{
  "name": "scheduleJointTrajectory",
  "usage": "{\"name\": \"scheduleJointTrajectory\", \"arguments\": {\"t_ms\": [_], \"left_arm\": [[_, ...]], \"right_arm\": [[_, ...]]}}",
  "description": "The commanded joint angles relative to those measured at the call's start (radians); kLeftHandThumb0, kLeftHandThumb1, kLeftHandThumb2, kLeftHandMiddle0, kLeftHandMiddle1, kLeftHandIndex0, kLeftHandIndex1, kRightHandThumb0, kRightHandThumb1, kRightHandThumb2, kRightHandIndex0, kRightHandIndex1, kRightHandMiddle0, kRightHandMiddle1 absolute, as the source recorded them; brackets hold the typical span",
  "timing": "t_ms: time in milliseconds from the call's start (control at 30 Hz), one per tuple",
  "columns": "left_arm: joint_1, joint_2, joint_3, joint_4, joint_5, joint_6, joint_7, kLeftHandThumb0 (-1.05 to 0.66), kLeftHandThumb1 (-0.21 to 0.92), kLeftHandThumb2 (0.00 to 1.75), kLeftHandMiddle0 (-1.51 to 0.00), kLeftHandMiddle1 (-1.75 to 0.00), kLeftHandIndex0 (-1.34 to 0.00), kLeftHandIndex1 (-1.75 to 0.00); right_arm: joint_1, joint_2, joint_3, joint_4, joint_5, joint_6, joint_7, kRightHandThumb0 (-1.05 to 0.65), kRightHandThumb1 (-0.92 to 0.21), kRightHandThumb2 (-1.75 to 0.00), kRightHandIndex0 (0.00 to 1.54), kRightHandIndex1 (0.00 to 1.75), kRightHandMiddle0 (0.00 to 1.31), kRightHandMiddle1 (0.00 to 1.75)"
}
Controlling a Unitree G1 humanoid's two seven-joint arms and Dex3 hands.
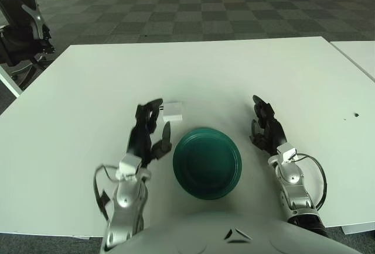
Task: Put the charger into the plate.
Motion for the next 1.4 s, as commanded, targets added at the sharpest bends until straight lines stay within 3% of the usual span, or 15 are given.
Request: {"name": "scheduleJointTrajectory", "arguments": {"t_ms": [0, 200, 333, 600, 833, 1100, 1367], "left_arm": [[-0.249, 0.227, 0.019, 0.109, 0.277, -0.038, -0.004, -0.92, 0.92, 0.62, -0.46, -0.15, -0.03, -1.57], [-0.394, 0.395, -0.081, 0.254, 0.46, -0.081, -0.081, -1.03, 0.92, 0.59, -0.41, -0.15, -0.07, -1.6], [-0.456, 0.433, -0.13, 0.331, 0.492, -0.109, -0.107, -1.04, 0.92, 0.57, -0.36, -0.13, -0.1, -1.54], [-0.574, 0.428, -0.218, 0.461, 0.537, -0.105, -0.158, -1.05, 0.92, 0.52, -0.26, -0.06, -0.09, -1.31], [-0.71, 0.454, -0.282, 0.672, 0.526, -0.214, -0.197, -1.05, 0.92, 0.52, -0.2, -0.01, -0.02, -1.16], [-0.837, 0.435, -0.308, 0.906, 0.408, -0.37, -0.273, -1.05, 0.92, 0.49, -0.23, -0.02, -0.08, -1.31], [-0.954, 0.399, -0.345, 1.102, 0.375, -0.42, -0.352, -1.05, 0.92, 0.51, -0.2, 0.0, -0.04, -1.31]], "right_arm": [[0.09, 0.03, -0.01, 0.234, 0.012, 0.163, -0.009, -0.7, -0.92, -0.85, 0.13, 0.02, 0.0, 0.45], [0.083, 0.039, -0.01, 0.245, 0.01, 0.149, -0.013, -0.7, -0.92, -0.84, 0.14, 0.02, 0.0, 0.49], [0.079, 0.043, -0.004, 0.249, 0.0, 0.148, -0.021, -0.7, -0.92, -0.83, 0.15, 0.02, 0.0, 0.51], [0.072, 0.052, 0.004, 0.252, -0.011, 0.172, -0.047, -0.69, -0.92, -0.78, 0.17, 0.02, 0.0, 0.55], [0.067, 0.056, 0.022, 0.25, -0.034, 0.189, -0.067, -0.69, -0.92, -0.76, 0.17, 0.02, 0.0, 0.54], [0.064, 0.065, 0.034, 0.253, -0.053, 0.195, -0.084, -0.68, -0.92, -0.76, 0.18, 0.02, 0.0, 0.52], [0.061, 0.07, 0.039, 0.254, -0.058, 0.207, -0.081, -0.67, -0.92, -0.78, 0.19, 0.01, 0.0, 0.49]]}}
